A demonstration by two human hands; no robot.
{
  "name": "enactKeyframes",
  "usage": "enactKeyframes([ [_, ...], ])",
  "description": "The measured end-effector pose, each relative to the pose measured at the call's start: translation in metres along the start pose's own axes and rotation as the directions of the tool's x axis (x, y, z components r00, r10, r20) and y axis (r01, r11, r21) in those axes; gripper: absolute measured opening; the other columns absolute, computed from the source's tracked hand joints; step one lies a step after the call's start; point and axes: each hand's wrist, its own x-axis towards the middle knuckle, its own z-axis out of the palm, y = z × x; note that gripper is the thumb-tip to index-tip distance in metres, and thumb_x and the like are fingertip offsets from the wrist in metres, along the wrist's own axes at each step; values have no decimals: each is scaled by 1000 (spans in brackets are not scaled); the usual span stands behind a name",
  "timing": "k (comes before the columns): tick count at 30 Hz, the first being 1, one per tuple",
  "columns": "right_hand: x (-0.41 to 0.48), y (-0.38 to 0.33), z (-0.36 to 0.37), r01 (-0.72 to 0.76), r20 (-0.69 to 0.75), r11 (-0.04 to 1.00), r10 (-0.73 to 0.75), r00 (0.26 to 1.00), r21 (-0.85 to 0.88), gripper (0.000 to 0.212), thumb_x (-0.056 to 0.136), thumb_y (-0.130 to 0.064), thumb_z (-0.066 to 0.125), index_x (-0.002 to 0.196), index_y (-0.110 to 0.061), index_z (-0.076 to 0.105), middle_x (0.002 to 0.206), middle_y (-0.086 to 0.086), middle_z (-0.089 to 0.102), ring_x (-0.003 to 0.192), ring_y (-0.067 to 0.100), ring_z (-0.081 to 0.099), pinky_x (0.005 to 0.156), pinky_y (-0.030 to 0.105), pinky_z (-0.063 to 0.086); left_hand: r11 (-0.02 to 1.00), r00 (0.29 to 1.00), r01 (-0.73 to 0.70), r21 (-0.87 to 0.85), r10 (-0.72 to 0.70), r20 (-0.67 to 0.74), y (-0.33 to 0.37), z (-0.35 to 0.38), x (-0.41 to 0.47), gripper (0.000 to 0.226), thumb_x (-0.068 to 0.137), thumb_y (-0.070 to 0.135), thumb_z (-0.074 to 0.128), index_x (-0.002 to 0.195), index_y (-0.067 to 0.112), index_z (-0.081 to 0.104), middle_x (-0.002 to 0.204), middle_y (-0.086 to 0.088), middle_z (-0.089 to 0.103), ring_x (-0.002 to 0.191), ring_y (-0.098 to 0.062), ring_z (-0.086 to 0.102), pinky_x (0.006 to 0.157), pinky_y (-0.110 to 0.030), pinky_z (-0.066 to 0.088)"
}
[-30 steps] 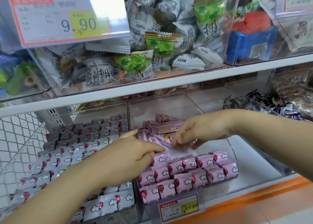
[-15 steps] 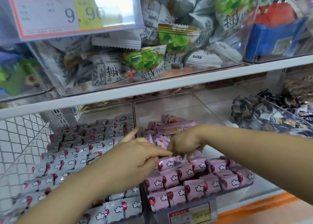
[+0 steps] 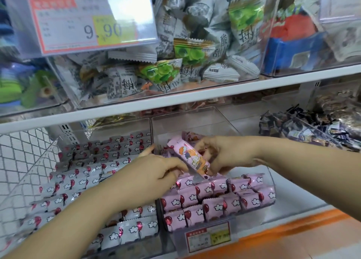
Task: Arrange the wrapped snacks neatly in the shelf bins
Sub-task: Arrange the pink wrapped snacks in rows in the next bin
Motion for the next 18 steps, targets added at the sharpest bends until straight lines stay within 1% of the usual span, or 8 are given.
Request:
enactKeyframes([
  [3,-3,1,3,42,42,999,-41,998,-24,38,77,18,55,92,-17,59,87,7,59,79,21,52,73,36,44,999,999,29,16,-29,-30,-2,0,2,19,99,32,35,102,36,53,59,5,58,58,2,54,115,-21,-4],
  [6,-7,1,3,23,50,998,-20,999,-58,30,81,10,58,80,-19,60,77,0,60,79,19,53,78,35,44,998,999,47,39,-46,-13,-2,1,2,14,99,31,34,87,29,42,52,6,47,55,1,50,118,-27,3],
  [9,-14,-4,1,-35,120,999,37,992,-16,10,88,-7,60,83,-15,58,73,-4,59,74,14,50,69,26,40,997,998,61,-57,-60,17,1,1,1,13,99,33,31,105,43,36,65,20,57,76,12,48,118,-27,1],
  [10,-17,-7,2,-60,151,998,63,986,-23,4,90,-16,60,89,-13,58,79,-2,59,78,15,48,70,25,38,994,998,66,-86,-65,24,2,0,1,19,100,33,29,113,46,36,75,24,60,87,12,46,118,-28,-2],
  [12,-21,-11,1,-105,204,994,108,973,-25,27,92,-34,54,109,-13,57,94,-1,57,88,15,47,79,28,37,988,995,100,-122,-96,38,4,-2,-1,30,101,36,24,126,49,32,89,13,67,107,4,40,115,-27,-8],
  [15,-20,-13,2,-165,224,986,153,962,33,51,96,-46,36,142,-22,35,136,2,47,125,18,44,113,40,25,989,996,86,-118,-83,32,6,-2,-2,35,100,41,19,129,54,33,72,-8,65,112,0,46,113,-26,-10],
  [17,-15,-12,4,-165,243,986,153,958,32,52,99,-43,28,147,-22,23,152,7,29,137,24,31,115,40,16,996,998,55,-77,-52,38,7,0,0,36,100,42,19,131,55,32,77,-2,67,114,1,50,112,-27,-11],
  [18,-12,-11,6,-166,255,986,154,955,25,50,99,-41,28,144,-19,29,150,9,33,134,24,34,113,40,18,998,998,37,-41,-35,51,8,1,2,37,100,43,19,133,55,30,93,5,70,118,2,48,113,-30,-12],
])
